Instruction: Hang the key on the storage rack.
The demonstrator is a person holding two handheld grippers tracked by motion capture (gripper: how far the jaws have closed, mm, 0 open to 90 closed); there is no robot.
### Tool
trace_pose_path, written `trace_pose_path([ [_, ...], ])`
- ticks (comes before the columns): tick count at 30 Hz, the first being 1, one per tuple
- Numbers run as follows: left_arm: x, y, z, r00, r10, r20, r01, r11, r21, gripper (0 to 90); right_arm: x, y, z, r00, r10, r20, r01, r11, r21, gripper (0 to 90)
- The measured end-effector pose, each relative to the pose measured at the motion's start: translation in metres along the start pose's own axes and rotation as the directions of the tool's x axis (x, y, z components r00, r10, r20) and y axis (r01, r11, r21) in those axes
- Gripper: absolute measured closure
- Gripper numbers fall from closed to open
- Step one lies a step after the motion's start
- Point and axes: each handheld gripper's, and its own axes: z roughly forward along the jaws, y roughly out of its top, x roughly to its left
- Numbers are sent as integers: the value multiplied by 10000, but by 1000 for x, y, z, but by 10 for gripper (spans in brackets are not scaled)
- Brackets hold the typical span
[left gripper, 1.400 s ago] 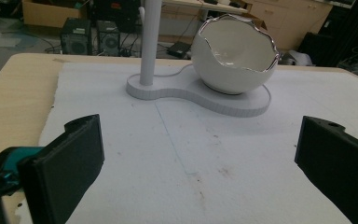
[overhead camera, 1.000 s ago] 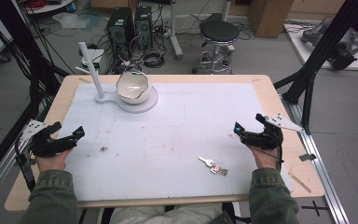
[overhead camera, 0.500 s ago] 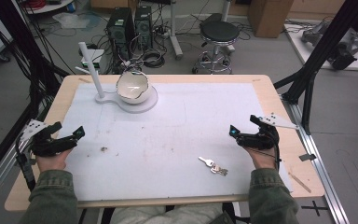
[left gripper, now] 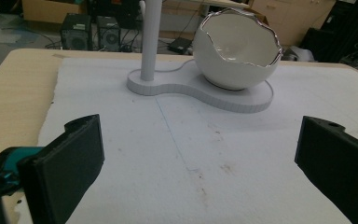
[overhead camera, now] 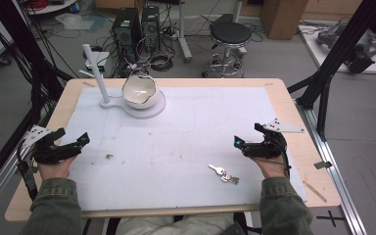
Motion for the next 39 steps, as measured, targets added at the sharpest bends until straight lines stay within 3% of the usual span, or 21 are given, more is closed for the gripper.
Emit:
trace_pose_path([
  [9,0,0,0,10000,4,5,-4,10000,16,17,10,-1,11,9979,-272,-583,320,9960,839,6],
  [21,0,0,0,10000,27,20,-27,10000,38,17,20,-1,19,9936,-525,-1003,671,9867,1482,6],
  [39,0,0,1,10000,10,33,-10,10000,55,17,36,-4,35,9836,-843,-1597,1281,9491,2877,5],
])
